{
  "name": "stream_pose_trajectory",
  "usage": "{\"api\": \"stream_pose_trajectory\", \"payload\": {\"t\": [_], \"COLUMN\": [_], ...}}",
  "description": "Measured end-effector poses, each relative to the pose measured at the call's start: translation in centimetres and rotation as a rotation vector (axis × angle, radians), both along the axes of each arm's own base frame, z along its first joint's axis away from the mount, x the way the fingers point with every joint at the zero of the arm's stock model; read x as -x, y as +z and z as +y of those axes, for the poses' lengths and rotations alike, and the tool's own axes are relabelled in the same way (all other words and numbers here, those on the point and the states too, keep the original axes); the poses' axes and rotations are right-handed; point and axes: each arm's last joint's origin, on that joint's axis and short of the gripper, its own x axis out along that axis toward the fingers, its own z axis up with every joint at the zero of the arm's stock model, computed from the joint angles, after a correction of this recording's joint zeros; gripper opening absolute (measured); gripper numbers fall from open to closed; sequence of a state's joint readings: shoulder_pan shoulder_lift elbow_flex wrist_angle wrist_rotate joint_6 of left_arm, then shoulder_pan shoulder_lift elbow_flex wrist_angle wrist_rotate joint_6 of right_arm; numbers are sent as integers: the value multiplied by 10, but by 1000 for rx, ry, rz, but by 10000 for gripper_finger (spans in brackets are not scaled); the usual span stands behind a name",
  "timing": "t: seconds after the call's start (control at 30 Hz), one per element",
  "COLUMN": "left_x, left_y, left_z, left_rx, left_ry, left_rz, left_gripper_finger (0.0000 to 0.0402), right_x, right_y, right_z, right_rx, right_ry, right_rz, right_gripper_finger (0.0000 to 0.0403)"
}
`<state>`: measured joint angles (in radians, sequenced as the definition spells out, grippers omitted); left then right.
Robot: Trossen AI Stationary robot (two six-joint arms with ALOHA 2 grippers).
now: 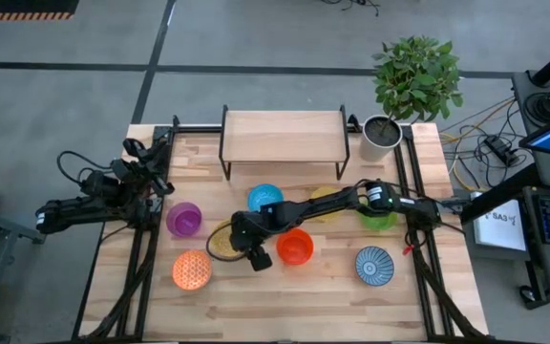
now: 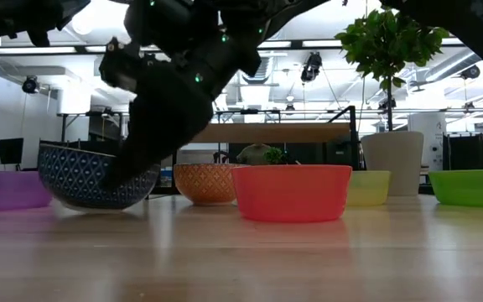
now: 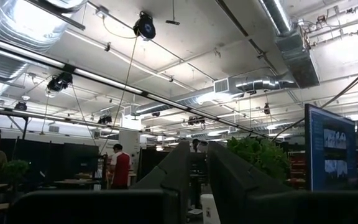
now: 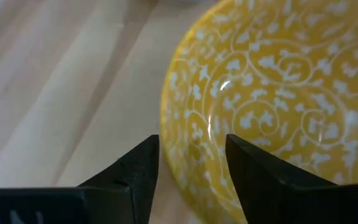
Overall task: Place and stack bowls onto a shelf
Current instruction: Put the yellow bowl on the shelf
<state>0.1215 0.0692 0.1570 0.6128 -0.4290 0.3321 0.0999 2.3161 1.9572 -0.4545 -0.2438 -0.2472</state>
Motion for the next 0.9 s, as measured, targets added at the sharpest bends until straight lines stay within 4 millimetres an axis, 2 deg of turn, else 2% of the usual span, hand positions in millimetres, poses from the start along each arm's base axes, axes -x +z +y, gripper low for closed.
{"api": "stream_pose_trajectory", "payload": {"t": [0.2,0.53,0.73,0.9], "left_x": [0,0,0,0], "left_y": [0,0,0,0], "left_z": [0,0,0,0], "left_rx": [0,0,0,0], "left_ry": [0,-1,0,0], "left_rz": [-1,-1,-1,-1], "left_gripper_finger": [39,39,39,39], "right_x": [0,-2,0,5], "right_y": [-5,-2,6,26], "right_z": [-3,-4,-4,-5], "right_rx": [11,40,45,34], "right_ry": [7,25,26,30], "right_rz": [11,-17,-29,-49], "right_gripper_finger": [136,23,18,16]}}
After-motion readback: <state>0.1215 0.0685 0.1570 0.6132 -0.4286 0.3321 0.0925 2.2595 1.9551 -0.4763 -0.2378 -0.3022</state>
